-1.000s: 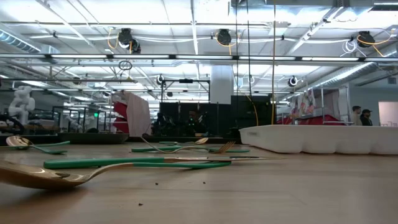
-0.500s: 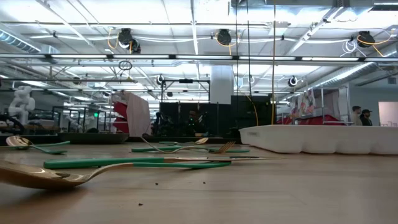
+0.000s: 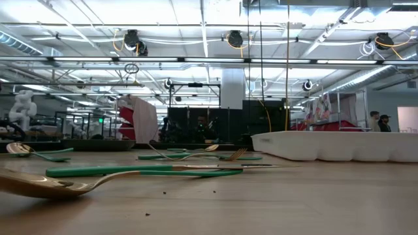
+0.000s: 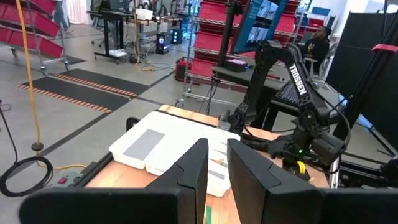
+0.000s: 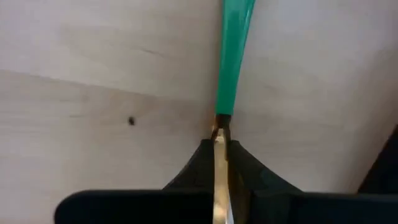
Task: Sort silverware
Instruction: Put the bottom right green table knife into the middle left slot of the white silverware tray
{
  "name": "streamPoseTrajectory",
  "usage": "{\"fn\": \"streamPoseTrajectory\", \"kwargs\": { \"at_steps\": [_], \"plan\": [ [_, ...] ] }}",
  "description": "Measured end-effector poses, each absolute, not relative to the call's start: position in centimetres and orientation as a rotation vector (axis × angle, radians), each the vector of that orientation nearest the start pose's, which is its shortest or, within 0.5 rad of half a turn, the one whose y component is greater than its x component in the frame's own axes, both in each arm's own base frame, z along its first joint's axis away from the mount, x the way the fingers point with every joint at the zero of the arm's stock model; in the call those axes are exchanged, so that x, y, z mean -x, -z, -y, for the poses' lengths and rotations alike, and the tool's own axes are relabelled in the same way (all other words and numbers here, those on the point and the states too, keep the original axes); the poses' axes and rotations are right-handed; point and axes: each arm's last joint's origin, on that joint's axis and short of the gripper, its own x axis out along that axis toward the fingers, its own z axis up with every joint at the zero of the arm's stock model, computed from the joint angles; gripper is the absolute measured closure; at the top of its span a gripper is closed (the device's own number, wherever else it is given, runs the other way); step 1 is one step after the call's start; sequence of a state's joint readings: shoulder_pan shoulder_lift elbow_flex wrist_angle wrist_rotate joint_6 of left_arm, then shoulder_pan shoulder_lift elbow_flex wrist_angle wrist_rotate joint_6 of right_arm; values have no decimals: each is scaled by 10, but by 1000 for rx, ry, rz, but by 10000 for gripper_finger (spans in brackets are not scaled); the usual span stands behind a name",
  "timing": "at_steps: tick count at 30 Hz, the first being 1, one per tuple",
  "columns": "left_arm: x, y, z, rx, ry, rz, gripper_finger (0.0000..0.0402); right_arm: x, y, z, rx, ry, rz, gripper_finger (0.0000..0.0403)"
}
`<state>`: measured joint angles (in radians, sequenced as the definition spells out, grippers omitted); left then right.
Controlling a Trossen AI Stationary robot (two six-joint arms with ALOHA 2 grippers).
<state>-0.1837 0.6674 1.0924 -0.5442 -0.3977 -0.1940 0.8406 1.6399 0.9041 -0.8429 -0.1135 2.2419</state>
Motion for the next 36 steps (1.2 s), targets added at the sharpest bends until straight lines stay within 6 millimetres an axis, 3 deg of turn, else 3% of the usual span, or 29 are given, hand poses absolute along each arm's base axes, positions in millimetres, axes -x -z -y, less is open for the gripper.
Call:
{"fn": "streamPoseTrajectory", "kwargs": {
  "at_steps": [27, 36],
  "plan": [
    [-105, -409, 8, 151, -226, -117, 334, -187, -185, -207, -1097, 1011, -1290, 402],
    [-105, -409, 8, 151, -227, -118, 334, -193, -209, -208, -1046, 1006, -1212, 403]
  ]
}}
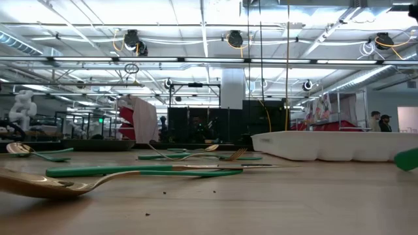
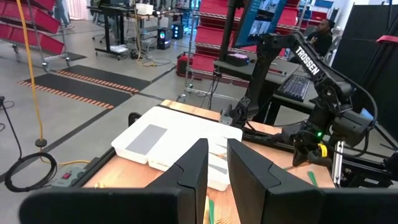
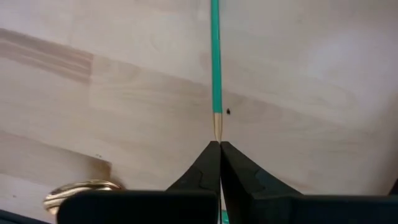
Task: Sort silverware
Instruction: Put the bottom right green table knife into the middle left slot of the white silverware tray
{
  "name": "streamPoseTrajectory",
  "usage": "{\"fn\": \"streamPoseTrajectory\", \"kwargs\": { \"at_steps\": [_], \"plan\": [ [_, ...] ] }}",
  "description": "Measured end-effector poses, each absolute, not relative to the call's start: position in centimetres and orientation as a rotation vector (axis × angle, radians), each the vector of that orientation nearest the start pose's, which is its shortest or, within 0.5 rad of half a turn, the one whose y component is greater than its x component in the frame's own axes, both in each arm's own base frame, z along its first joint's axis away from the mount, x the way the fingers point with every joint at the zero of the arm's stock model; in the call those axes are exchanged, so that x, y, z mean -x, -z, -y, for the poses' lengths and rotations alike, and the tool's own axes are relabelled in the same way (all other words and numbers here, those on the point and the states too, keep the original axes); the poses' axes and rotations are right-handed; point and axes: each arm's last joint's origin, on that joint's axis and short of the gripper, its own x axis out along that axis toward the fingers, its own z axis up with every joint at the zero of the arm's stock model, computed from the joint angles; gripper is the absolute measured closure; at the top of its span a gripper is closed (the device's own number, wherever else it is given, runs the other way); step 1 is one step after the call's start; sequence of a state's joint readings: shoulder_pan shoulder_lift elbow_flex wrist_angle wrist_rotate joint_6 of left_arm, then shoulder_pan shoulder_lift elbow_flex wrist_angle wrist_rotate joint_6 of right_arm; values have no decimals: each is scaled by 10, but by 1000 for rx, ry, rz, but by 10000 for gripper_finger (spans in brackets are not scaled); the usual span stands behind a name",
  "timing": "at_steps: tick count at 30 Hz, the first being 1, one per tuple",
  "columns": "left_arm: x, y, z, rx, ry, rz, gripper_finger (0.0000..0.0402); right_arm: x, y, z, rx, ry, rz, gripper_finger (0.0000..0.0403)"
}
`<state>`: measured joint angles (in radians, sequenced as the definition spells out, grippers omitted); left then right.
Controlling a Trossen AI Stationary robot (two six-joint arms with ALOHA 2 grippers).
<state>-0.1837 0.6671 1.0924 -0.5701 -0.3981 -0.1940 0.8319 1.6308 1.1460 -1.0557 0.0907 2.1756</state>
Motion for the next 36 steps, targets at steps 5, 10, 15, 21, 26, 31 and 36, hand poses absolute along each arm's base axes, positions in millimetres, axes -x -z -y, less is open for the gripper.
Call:
{"fn": "streamPoseTrajectory", "kwargs": {
  "at_steps": [5, 10, 15, 21, 26, 31, 36],
  "plan": [
    [-105, -409, 8, 151, -227, -118, 334, -195, -216, -206, -1027, 1003, -1199, 403],
    [-107, -408, 8, 158, -227, -115, 334, -195, -216, -206, -1026, 1004, -1202, 403],
    [-130, -391, 13, 187, -231, -109, 334, -196, -216, -207, -1030, 995, -1203, 403],
    [-192, -337, 23, 240, -132, -202, 334, -196, -216, -207, -1014, 980, -1212, 403],
    [-246, -298, 21, 197, -19, -345, 331, -197, -216, -208, -1011, 956, -1218, 403],
    [-294, -277, 13, 209, 154, -233, 318, -198, -216, -209, -1016, 932, -1221, 403],
    [-336, -268, 3, 207, 300, -221, 310, -198, -216, -209, -1004, 921, -1226, 403]
  ]
}}
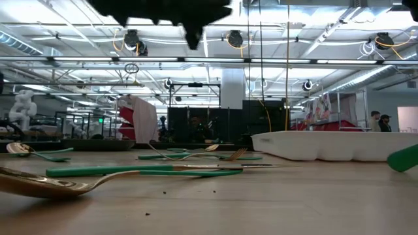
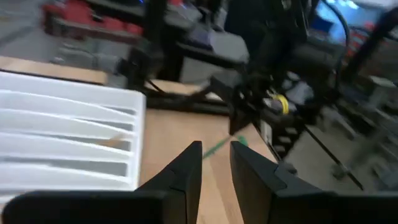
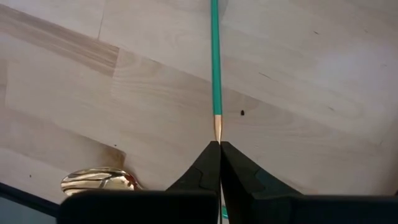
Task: Sort silverware
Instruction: Put the bottom right green table knife into the middle left slot of the white silverware tray
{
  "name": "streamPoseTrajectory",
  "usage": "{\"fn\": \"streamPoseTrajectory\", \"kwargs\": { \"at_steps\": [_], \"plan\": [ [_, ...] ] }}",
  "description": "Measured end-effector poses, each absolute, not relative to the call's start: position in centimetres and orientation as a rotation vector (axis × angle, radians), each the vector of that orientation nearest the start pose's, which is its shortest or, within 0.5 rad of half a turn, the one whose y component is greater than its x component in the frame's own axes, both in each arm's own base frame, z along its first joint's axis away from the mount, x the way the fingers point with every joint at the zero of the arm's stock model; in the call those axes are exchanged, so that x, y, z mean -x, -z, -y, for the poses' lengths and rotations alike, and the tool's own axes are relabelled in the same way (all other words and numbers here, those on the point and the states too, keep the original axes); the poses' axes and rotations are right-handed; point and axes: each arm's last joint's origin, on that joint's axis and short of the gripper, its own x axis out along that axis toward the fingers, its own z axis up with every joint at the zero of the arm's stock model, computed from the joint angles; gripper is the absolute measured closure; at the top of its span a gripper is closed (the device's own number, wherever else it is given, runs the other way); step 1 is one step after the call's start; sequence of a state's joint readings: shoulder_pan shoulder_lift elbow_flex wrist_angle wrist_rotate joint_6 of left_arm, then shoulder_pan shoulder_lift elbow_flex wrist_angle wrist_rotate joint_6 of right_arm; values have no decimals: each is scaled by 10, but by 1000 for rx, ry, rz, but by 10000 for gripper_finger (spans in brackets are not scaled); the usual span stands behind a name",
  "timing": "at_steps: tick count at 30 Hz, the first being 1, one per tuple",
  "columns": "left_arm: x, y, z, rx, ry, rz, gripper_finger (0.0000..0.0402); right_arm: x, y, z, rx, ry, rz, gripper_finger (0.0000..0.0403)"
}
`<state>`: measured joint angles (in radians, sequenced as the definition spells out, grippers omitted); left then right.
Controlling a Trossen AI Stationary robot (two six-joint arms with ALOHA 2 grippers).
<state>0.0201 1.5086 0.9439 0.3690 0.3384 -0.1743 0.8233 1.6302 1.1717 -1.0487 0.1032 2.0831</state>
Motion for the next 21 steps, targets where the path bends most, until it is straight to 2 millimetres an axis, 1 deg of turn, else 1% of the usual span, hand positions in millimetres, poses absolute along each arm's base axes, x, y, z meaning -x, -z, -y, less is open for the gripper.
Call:
{"fn": "streamPoseTrajectory", "kwargs": {
  "at_steps": [3, 9, 12, 15, 21],
  "plan": [
    [-362, -266, 3, 171, 397, -244, 310, -200, -216, -208, -999, 917, -1228, 403],
    [-416, -262, 5, 120, 517, -284, 310, -203, -216, -204, -976, 900, -1237, 403],
    [-438, -250, 5, 119, 558, -341, 310, -205, -216, -203, -962, 889, -1240, 403],
    [-454, -236, 6, 145, 611, -389, 310, -206, -216, -202, -957, 886, -1242, 403],
    [-473, -225, 10, 134, 651, -398, 310, -206, -216, -202, -938, 871, -1247, 403]
  ]
}}
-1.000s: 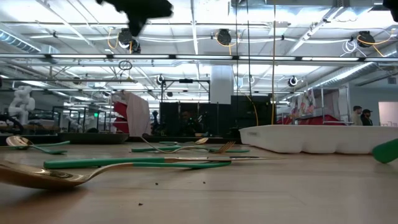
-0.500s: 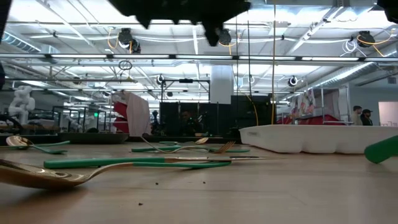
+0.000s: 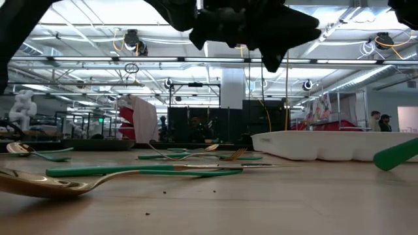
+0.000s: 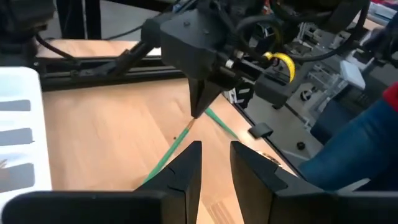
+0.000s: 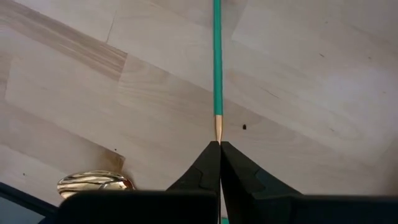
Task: Sort silverware
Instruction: Put the bottom right green table knife into the middle left slot of the white silverware tray
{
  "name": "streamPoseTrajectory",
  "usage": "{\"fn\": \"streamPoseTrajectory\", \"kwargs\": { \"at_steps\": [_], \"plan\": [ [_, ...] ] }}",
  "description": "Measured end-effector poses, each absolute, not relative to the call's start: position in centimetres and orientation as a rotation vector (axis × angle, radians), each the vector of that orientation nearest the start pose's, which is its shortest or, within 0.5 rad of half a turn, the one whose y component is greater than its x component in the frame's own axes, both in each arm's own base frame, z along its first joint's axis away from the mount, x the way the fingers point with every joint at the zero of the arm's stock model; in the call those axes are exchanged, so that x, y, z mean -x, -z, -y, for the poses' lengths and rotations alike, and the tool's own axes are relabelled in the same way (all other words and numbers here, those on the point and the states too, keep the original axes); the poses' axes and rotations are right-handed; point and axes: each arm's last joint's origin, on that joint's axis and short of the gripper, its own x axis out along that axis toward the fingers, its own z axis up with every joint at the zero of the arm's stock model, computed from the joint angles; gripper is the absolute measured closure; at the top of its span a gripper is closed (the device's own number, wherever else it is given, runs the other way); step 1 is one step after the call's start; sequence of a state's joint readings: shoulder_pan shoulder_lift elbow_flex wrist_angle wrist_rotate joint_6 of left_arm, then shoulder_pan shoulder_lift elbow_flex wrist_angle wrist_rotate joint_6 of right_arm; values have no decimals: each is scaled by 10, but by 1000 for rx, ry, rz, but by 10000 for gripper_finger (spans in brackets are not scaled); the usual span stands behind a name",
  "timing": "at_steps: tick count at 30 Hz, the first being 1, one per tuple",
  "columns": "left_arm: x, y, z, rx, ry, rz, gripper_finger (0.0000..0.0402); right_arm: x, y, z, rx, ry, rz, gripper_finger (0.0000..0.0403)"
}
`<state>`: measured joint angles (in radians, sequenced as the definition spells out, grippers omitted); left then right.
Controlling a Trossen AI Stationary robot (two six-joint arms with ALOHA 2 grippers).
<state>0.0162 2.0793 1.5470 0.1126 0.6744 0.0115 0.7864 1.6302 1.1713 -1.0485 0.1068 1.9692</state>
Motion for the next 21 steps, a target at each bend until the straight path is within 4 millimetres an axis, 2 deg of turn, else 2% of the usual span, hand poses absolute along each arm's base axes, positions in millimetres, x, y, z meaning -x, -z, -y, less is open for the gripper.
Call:
{"fn": "streamPoseTrajectory", "kwargs": {
  "at_steps": [6, 12, 17, 21],
  "plan": [
    [-481, -214, 12, 90, 667, -415, 310, -206, -216, -201, -918, 852, -1256, 403],
    [-477, -205, 16, -32, 682, -477, 310, -208, -216, -202, -901, 814, -1263, 403],
    [-476, -204, 24, -57, 673, -487, 310, -215, -216, -199, -892, 766, -1265, 403],
    [-475, -203, 28, -56, 681, -504, 310, -225, -216, -188, -868, 747, -1269, 403]
  ]
}}
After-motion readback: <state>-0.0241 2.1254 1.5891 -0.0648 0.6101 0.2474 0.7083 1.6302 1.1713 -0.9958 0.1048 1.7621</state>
